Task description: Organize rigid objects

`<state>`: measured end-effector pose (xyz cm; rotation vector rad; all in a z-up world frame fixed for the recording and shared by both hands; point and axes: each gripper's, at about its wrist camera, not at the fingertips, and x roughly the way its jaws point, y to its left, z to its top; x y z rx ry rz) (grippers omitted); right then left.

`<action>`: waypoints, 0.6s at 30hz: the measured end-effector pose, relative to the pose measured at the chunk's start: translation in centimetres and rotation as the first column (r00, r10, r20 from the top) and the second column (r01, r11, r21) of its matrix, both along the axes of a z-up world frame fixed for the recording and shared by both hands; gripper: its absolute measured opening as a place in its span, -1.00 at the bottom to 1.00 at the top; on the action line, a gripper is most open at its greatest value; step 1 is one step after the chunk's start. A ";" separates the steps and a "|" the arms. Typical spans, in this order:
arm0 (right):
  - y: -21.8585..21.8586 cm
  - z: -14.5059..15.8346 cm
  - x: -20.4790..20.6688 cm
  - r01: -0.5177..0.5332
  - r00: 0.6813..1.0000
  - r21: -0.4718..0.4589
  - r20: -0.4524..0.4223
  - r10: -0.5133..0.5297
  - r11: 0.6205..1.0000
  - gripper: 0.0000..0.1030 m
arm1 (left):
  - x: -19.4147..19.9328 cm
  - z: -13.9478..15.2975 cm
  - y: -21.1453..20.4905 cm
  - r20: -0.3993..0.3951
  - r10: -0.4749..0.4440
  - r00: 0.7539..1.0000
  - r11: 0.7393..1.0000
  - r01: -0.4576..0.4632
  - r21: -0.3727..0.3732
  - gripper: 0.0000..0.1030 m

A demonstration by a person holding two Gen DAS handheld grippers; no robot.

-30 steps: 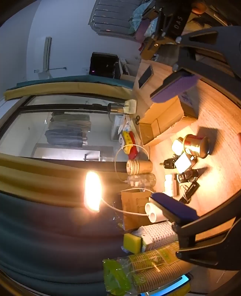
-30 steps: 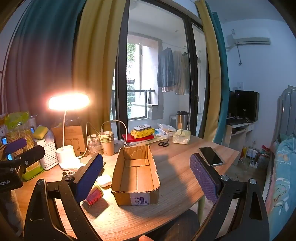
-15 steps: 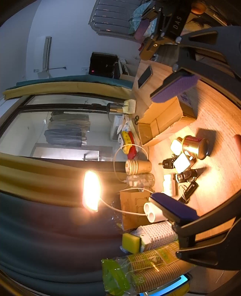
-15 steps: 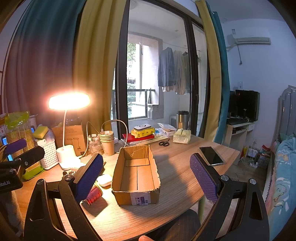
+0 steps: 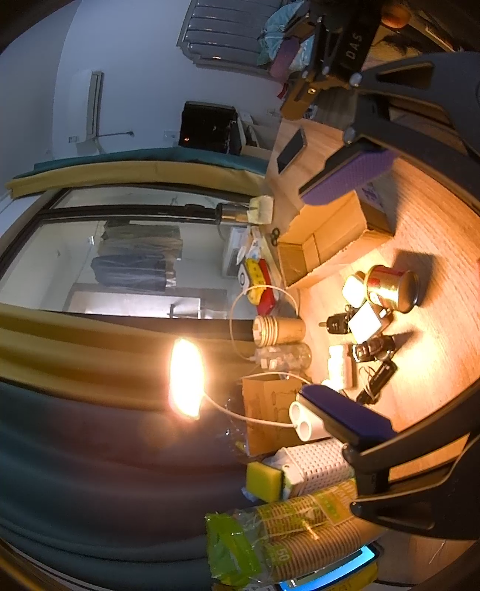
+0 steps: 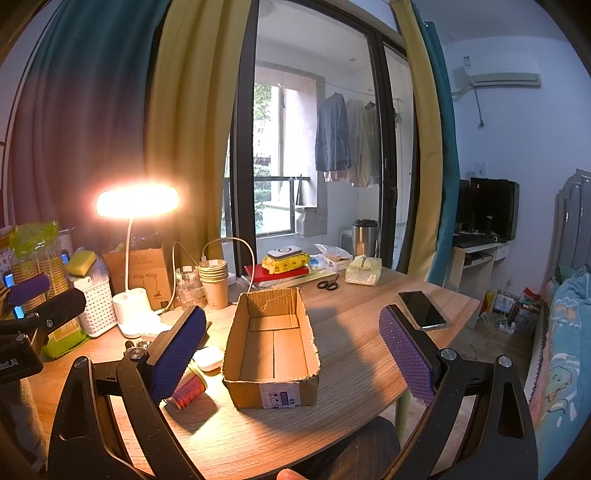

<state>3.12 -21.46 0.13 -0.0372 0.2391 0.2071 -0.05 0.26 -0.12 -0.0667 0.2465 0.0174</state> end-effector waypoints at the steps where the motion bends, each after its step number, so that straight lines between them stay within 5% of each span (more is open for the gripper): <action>1: 0.0 0.0 0.0 0.001 1.000 -0.001 0.001 -0.001 1.000 0.88 | 0.0 0.0 0.0 0.001 -0.001 1.000 1.000 0.001 -0.001 0.92; 18: 0.0 0.0 0.1 0.000 1.000 0.001 0.001 0.000 1.000 0.88 | -0.1 0.1 -0.4 0.005 -0.005 1.000 1.000 0.005 0.003 0.92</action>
